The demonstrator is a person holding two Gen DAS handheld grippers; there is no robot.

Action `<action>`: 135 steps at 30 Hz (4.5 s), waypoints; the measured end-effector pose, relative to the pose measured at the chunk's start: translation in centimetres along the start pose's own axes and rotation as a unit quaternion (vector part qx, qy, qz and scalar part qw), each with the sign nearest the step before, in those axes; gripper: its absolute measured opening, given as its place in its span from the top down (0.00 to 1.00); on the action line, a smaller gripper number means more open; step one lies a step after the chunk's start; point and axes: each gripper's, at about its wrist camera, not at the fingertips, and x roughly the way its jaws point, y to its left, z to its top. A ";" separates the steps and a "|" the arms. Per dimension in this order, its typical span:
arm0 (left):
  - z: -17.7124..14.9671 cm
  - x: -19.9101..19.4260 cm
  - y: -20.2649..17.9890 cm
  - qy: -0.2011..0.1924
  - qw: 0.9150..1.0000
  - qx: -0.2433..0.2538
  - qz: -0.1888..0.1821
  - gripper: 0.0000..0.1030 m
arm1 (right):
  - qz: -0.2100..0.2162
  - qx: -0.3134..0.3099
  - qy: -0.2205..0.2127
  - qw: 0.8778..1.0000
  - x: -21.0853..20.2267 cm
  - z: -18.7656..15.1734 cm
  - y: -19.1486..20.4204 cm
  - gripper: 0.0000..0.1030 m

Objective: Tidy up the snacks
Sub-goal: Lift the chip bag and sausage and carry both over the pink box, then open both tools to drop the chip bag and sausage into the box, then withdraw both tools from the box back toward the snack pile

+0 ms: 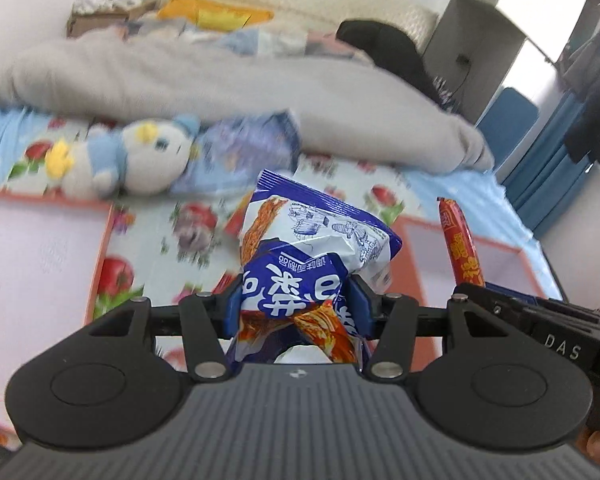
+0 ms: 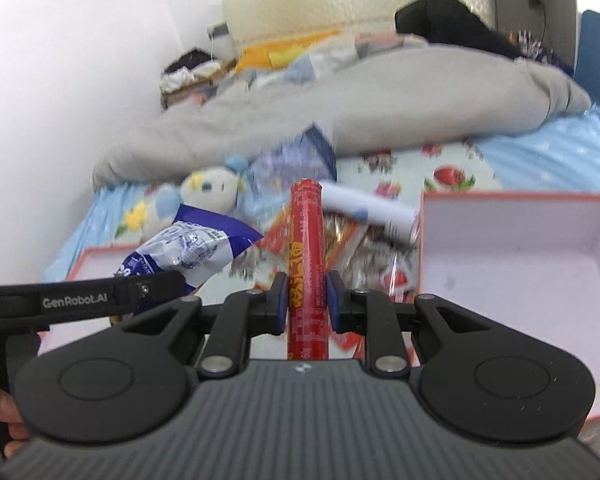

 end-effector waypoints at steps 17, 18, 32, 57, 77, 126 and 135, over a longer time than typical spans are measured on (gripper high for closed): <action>6.6 0.1 -11.2 -0.048 0.994 0.057 -0.082 0.43 | -0.040 0.006 -0.091 0.995 -4.4 5.7 -5.2 0.77; 6.6 0.4 -11.8 -0.046 0.993 0.060 -0.087 0.43 | -0.043 0.008 -0.093 0.995 -4.5 5.8 -5.7 0.77; 4.1 10.0 -19.4 0.032 0.987 0.102 -0.118 0.43 | -0.114 0.060 -0.062 0.990 -2.4 3.2 -14.5 0.77; -1.8 24.0 -22.9 0.156 0.971 0.165 -0.078 0.33 | -0.138 0.147 0.069 0.977 6.1 -4.1 -24.0 0.76; 2.6 11.3 -19.1 0.064 0.981 0.153 -0.100 0.26 | -0.134 0.120 -0.035 0.983 -2.6 -0.1 -16.3 0.54; -7.0 -7.8 0.2 0.002 0.994 0.093 -0.049 0.26 | -0.102 0.070 -0.059 0.991 -7.0 -9.4 4.1 0.53; -9.1 -7.8 2.1 0.003 0.996 0.083 -0.043 0.26 | -0.104 0.060 -0.045 0.992 -5.7 -11.4 5.3 0.53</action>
